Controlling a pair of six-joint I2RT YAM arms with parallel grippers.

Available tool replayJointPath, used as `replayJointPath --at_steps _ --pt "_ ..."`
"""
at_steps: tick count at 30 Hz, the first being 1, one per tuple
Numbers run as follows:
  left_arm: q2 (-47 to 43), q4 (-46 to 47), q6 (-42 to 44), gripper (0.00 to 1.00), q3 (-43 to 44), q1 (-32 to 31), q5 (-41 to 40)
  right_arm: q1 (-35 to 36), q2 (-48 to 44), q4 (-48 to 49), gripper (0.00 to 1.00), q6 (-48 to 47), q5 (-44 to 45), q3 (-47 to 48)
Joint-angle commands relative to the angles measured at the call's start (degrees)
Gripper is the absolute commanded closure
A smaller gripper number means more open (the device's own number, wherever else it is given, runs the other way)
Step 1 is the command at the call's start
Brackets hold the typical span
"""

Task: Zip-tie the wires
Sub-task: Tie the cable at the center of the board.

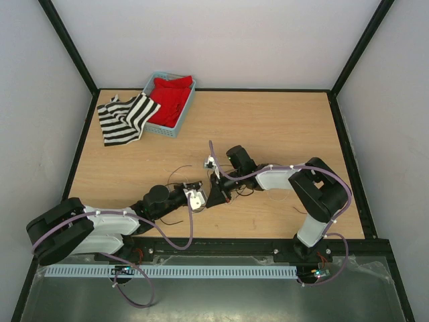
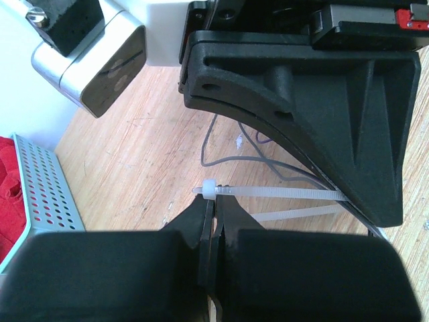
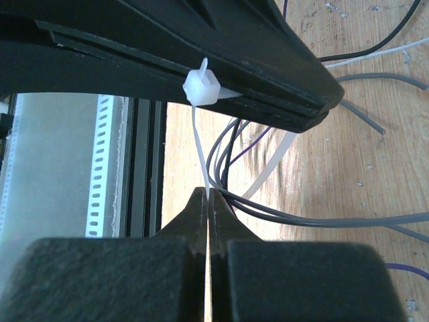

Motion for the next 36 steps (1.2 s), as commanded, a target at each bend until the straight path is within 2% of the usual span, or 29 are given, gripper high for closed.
replayJointPath --at_steps 1,25,36 --pt "0.31 2.62 0.94 1.00 0.14 -0.53 -1.05 -0.34 -0.29 -0.74 1.00 0.65 -1.96 1.27" --pt "2.73 2.62 1.33 1.00 0.54 -2.59 -2.74 -0.98 1.73 0.07 1.00 8.88 -1.62 5.09" --pt "3.24 2.70 1.65 1.00 0.43 -3.34 -3.37 -1.70 2.96 -0.35 1.00 9.34 -1.43 7.21"
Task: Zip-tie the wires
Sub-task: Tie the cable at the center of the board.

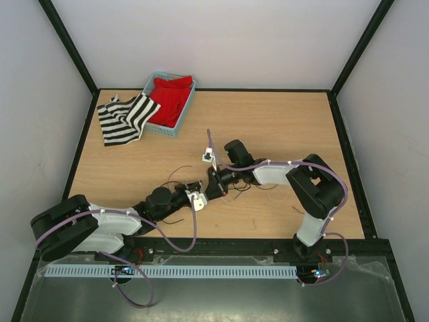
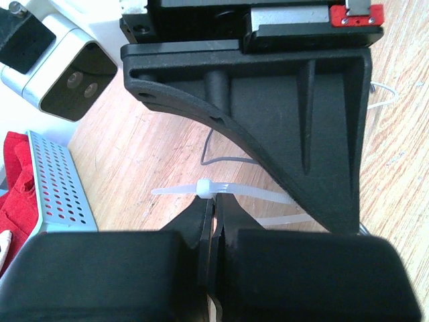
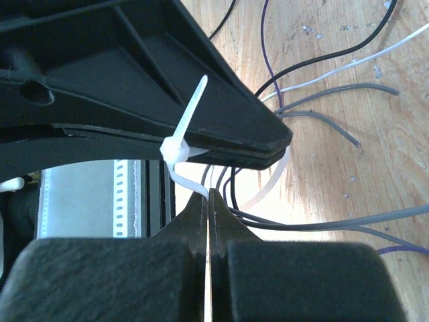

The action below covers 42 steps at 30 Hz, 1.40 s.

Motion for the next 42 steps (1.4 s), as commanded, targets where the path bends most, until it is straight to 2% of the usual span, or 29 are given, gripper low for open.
replayJointPath --at_steps 1,14,28,35,42 --pt "0.88 0.87 0.35 1.00 0.44 -1.02 0.42 -0.64 0.81 0.33 1.00 0.63 -1.32 3.06" --pt "3.09 1.20 0.27 1.00 0.67 -1.90 0.31 -0.81 1.72 -3.00 1.00 -1.17 -1.58 5.64" --pt "0.65 1.40 -1.52 1.00 1.02 -1.96 -0.08 -0.80 1.64 -6.99 1.00 -4.09 0.02 5.59" --pt "-0.29 1.40 -6.04 1.00 0.69 -0.94 2.18 -0.81 -1.60 -4.98 0.90 -3.85 1.38 2.44" --pt "-0.08 1.32 -7.28 1.00 0.13 -0.92 3.21 -0.82 -3.22 -4.10 0.89 -3.27 1.21 1.60"
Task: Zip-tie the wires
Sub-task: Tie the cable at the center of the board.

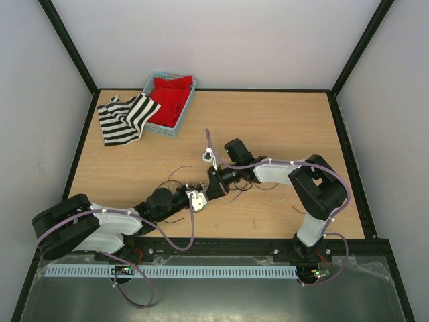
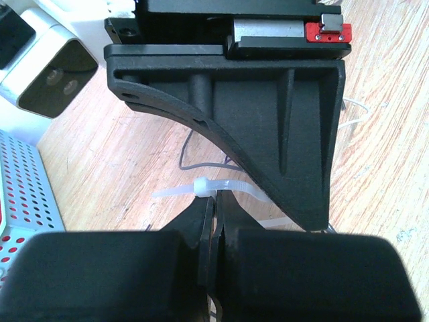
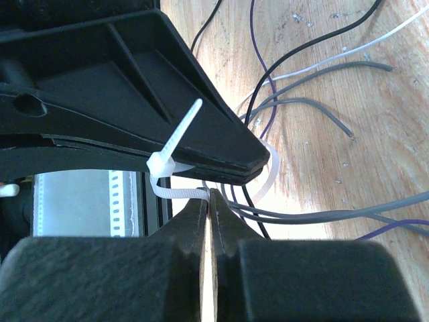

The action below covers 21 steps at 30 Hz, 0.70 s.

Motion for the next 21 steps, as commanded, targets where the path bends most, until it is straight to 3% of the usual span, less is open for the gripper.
replayJointPath --at_steps 1,6,21 --pt "-0.72 0.27 -1.86 1.00 0.11 0.12 2.33 -0.40 -2.69 2.47 0.89 0.05 -0.63 -0.26" --pt "-0.11 0.24 -1.34 1.00 0.04 0.07 2.35 -0.37 -2.13 2.75 0.95 0.87 -1.14 0.03" --pt "-0.69 0.27 -0.69 1.00 -0.31 -0.34 2.52 -0.35 1.94 1.94 0.98 2.06 -0.50 4.10"
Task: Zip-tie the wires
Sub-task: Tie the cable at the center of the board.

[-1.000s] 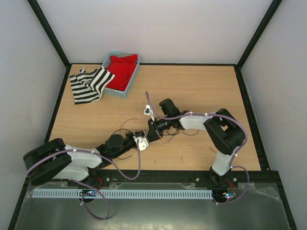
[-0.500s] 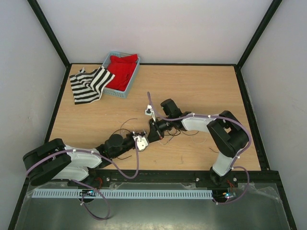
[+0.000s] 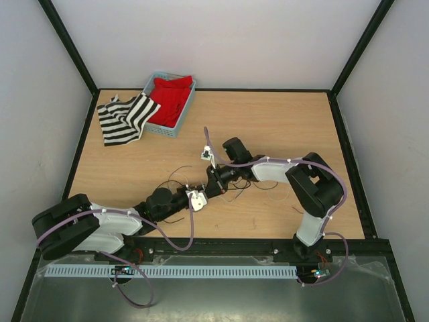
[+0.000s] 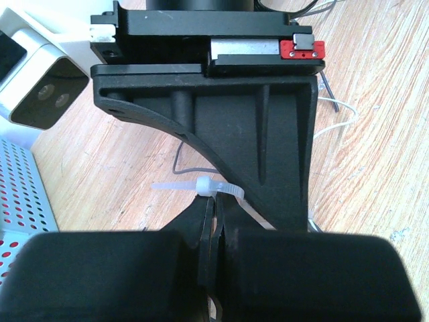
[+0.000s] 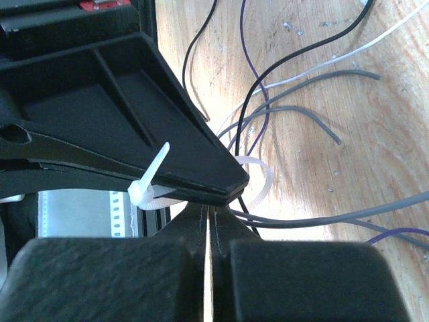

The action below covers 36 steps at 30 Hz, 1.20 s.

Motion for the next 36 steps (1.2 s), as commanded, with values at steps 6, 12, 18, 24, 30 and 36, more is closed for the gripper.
replayJointPath --at_steps 6,12,18,24,30,36 --pt "-1.47 0.24 -0.32 1.00 -0.82 -0.58 0.25 -0.40 -1.62 1.07 0.97 0.33 -0.06 1.28" --pt "-1.49 0.09 0.15 1.00 -1.34 -0.58 0.34 -0.60 -1.99 0.60 0.97 0.27 -0.27 1.26" --pt "-0.24 0.07 0.38 1.00 -1.29 -0.99 0.11 -1.61 -2.15 -0.32 0.98 -0.08 -0.83 2.07" --pt "0.96 0.07 0.77 1.00 -0.75 -1.28 0.27 -1.88 -1.61 -0.63 0.97 -0.20 -1.32 2.62" --pt "0.50 0.18 -0.33 1.00 -0.19 -1.28 -2.96 -1.91 -2.30 -1.07 0.95 -0.80 -1.55 1.51" --pt "0.07 0.24 -1.65 1.00 0.94 -0.66 -2.02 -1.92 -4.56 1.97 0.92 -0.60 -1.63 -2.65"
